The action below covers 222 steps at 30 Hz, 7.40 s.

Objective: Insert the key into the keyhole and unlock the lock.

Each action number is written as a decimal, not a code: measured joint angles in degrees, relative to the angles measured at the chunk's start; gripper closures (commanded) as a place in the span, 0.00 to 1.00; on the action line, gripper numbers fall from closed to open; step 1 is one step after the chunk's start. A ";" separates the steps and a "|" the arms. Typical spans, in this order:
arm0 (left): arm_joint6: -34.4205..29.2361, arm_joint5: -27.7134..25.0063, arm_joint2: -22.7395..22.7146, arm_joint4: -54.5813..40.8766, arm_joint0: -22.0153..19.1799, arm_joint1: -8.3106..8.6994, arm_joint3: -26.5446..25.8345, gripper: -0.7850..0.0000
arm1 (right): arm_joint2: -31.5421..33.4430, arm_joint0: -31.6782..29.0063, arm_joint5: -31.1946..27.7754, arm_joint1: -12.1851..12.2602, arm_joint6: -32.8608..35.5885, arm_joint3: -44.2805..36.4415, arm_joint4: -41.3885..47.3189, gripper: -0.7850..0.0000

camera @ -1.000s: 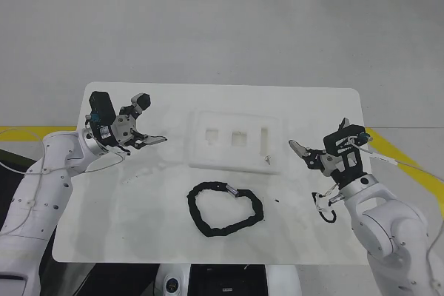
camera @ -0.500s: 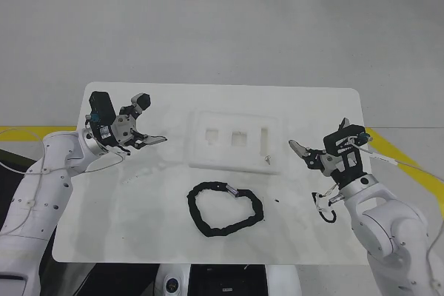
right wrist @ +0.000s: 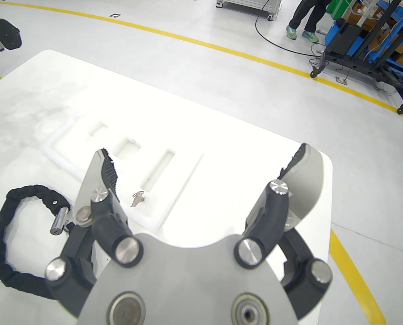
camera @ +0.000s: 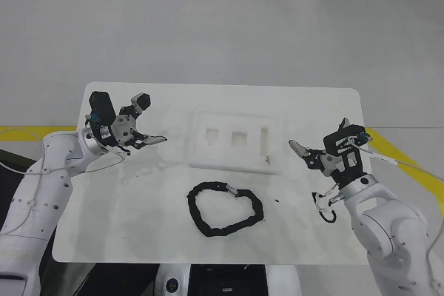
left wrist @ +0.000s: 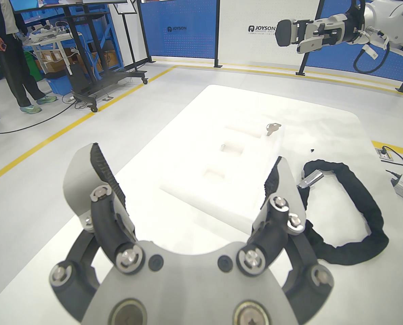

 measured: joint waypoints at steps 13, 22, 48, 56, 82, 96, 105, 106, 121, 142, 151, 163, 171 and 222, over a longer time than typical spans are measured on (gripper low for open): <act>0.00 0.00 0.00 0.00 0.00 0.00 0.00 0.00 | 0.00 0.00 0.00 0.00 0.00 0.00 0.00 0.00; 0.00 0.00 0.00 0.00 0.00 0.00 0.00 0.00 | 0.00 0.00 0.00 0.00 0.00 0.00 0.00 0.00; 0.00 0.00 0.00 0.00 0.00 0.00 0.00 0.00 | 0.00 0.00 0.00 0.00 0.00 0.00 0.00 0.00; 0.00 0.00 0.00 0.00 0.00 0.00 0.00 0.00 | 0.00 0.00 0.00 0.00 0.00 0.00 0.00 0.00; 0.00 0.00 0.00 0.00 0.00 0.00 0.00 0.00 | 0.00 0.00 0.00 0.00 0.00 0.00 0.00 0.00; 0.00 0.00 0.00 0.00 0.00 0.00 0.00 0.00 | 0.00 0.00 0.00 0.00 0.00 0.00 0.00 0.00; 0.00 0.00 0.00 0.00 0.00 0.00 0.00 0.00 | 0.00 0.00 0.00 0.00 0.00 0.00 0.00 0.00; 0.00 0.00 0.00 0.00 0.00 0.00 0.00 0.00 | 0.00 0.00 0.00 0.00 0.00 0.00 0.00 0.00; 0.00 0.00 0.00 0.00 0.00 0.00 0.00 0.00 | 0.00 0.00 0.00 0.00 0.00 0.00 0.00 0.00; 0.00 0.00 0.00 0.00 0.00 0.00 0.00 0.00 | 0.00 0.00 0.00 0.00 0.00 0.00 0.00 0.00; 0.00 0.00 0.00 0.00 0.00 0.00 0.00 0.00 | 0.00 0.00 0.00 0.00 0.00 0.00 0.00 0.00; 0.00 0.00 0.00 0.00 0.00 0.00 0.00 0.00 | 0.00 0.00 0.00 0.00 0.00 0.00 0.00 0.00; 0.00 0.00 0.00 0.00 0.00 0.00 0.00 0.00 | 0.00 0.00 0.00 0.00 0.00 0.00 0.00 0.00; 0.00 0.00 0.00 0.00 0.00 0.00 0.00 0.00 | -17.59 12.81 6.23 -2.55 31.31 6.77 13.83 0.00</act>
